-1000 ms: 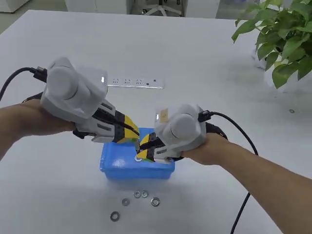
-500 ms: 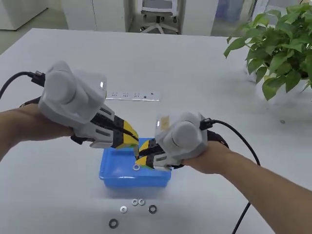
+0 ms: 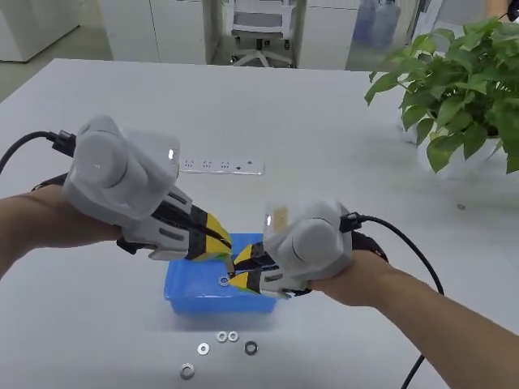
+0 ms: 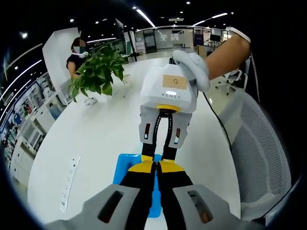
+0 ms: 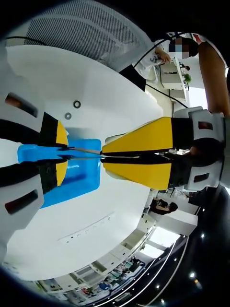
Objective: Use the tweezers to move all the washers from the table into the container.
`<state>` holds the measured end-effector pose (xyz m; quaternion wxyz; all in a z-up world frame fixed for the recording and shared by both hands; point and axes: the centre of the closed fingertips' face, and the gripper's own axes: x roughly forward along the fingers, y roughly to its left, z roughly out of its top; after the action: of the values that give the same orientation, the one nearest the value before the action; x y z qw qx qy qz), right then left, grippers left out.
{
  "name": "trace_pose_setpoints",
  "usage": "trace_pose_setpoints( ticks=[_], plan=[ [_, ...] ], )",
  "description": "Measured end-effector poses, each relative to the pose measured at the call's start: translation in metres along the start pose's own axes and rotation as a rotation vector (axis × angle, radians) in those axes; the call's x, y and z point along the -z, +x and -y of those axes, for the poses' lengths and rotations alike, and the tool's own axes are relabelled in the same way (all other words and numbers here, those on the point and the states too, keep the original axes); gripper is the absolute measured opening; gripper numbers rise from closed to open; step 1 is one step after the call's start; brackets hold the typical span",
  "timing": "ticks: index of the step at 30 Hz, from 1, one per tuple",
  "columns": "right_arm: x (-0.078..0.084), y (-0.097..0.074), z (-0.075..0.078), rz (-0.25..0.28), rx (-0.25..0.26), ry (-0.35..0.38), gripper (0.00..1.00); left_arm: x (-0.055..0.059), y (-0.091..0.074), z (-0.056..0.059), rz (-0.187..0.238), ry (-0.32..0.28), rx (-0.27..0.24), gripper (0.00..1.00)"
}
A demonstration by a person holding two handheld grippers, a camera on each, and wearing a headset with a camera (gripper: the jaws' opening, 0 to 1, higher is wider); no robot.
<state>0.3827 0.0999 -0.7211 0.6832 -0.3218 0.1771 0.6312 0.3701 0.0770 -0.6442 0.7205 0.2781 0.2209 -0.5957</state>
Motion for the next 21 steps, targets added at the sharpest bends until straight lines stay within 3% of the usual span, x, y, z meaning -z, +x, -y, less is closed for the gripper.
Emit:
trace_pose_setpoints(
  ticks=[21],
  plan=[
    [0.025, 0.001, -0.033, -0.015, -0.016, 0.057, 0.11, 0.008, 0.025, 0.029, -0.004, -0.013, 0.065, 0.06]
  ],
)
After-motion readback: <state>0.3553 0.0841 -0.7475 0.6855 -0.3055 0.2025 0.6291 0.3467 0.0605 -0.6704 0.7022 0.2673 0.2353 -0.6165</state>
